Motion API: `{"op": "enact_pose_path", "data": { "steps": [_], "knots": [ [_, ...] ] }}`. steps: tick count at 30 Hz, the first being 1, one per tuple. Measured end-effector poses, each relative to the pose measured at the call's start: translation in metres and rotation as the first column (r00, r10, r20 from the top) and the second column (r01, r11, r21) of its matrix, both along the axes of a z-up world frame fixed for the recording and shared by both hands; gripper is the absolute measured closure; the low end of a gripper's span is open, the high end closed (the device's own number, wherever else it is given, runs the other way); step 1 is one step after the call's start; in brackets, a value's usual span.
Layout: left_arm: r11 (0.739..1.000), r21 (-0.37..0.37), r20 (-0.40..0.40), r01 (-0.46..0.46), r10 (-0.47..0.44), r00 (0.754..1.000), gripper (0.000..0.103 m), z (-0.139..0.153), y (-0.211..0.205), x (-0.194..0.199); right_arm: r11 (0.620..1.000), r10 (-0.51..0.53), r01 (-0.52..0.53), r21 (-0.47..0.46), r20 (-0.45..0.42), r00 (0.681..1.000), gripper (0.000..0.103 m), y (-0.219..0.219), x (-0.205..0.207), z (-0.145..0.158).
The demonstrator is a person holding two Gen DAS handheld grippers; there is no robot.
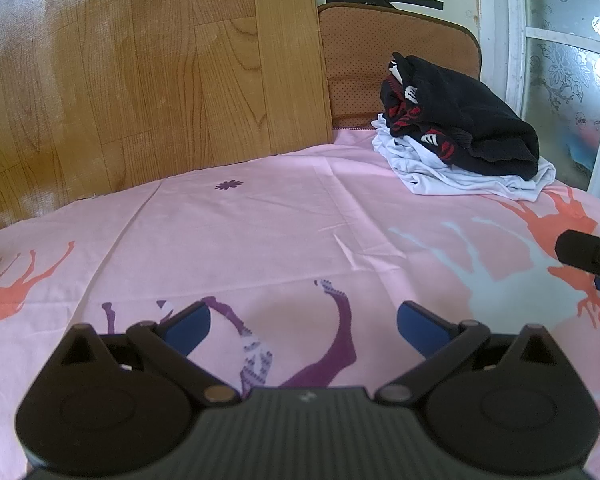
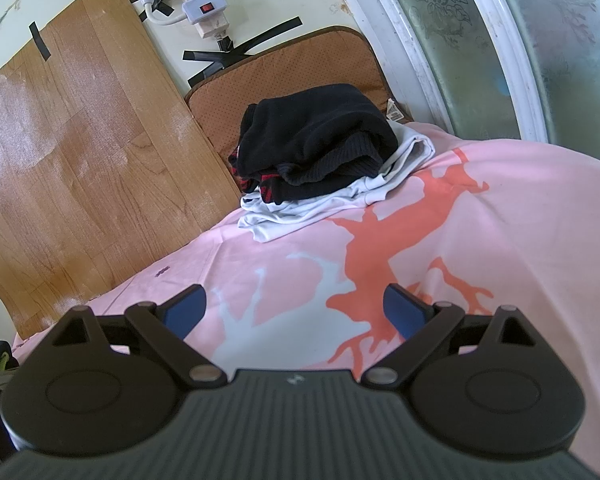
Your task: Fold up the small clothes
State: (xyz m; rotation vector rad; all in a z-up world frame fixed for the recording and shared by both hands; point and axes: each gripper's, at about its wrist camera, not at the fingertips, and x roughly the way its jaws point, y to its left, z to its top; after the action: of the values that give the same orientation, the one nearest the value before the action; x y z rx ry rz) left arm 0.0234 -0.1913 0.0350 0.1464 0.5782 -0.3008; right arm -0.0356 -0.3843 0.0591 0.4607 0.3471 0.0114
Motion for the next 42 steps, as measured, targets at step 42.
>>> {"op": "enact_pose_path", "data": {
  "steps": [42],
  "knots": [
    [1.000, -0.001, 0.003, -0.003, 0.003, 1.000, 0.000, -0.0001, 0.0006, -0.0001, 1.000, 0.006, -0.006, -0.001, -0.004, 1.000, 0.006, -0.0027, 0.0026, 0.0001]
  ]
}}
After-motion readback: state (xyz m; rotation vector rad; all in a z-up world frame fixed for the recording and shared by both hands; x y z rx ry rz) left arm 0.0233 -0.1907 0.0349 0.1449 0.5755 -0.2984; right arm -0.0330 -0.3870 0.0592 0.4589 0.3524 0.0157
